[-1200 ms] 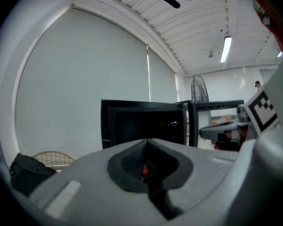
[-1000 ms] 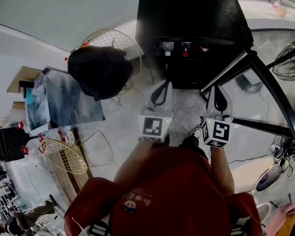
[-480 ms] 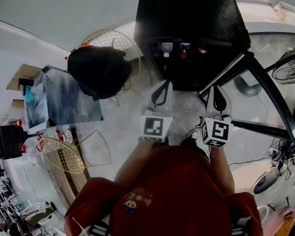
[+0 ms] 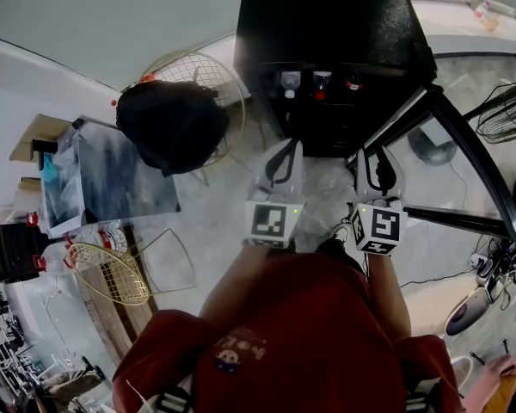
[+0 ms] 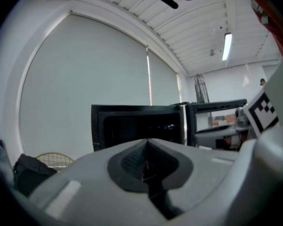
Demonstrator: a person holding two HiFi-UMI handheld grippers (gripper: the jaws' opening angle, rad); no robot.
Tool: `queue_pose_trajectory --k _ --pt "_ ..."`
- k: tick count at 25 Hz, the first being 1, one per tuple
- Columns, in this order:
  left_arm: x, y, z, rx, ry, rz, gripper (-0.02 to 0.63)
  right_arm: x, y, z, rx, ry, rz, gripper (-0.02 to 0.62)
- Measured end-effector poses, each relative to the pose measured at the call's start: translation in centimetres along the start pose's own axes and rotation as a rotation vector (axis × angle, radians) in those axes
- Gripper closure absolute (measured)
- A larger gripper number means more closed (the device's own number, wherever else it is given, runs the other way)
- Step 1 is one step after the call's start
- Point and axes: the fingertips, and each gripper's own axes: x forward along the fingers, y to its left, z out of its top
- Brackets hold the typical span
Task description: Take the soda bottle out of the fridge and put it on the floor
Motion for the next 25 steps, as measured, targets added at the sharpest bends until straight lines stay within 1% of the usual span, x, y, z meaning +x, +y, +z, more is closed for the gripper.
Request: queue_pose_trajectory --k 2,3,5,6,7,11,15,19,25 --pt "0.0 -0.1 0.2 -0.008 -0.014 0.000 0.606 0.1 0.2 -0.3 0.002 0.009 0.003 0.430" --pt "-0.1 0.0 0.1 -0.006 -0.014 0.001 0.606 0.2 0.3 -0.4 0.006 0.014 0.004 0.390" --pt "-0.1 0.2 -0.2 -0.001 -0.002 0.008 0.606 0.4 0.3 -0.7 0.017 0.019 0.004 0.283" --pt "-0.2 0.4 -0.3 -0.001 0.003 0.013 0.606 0.4 0.2 -0.8 0.020 0.018 0.000 0.248" --pt "-0.2 0.5 -0.4 -0.002 0.005 0.016 0.606 0.4 0.1 -0.9 0.021 0.018 -0.003 0.231" --pt "-0.3 0.5 -0.4 0.011 0.011 0.012 0.606 0.4 0.2 -1.2 0.018 0.020 -0.007 0.213" --pt "-0.4 0.5 -0.2 -0.002 -0.004 0.015 0.606 0.4 0.7 -1.4 0.008 0.029 0.011 0.212" --pt "-0.5 0.4 -0.5 0.006 0.009 0.011 0.606 0.4 0.9 -2.1 0.011 0.049 0.020 0.213" --pt "-0.5 0.6 -0.7 -0.032 -0.012 0.023 0.606 0.3 0.7 -2.6 0.005 0.051 -0.010 0.213"
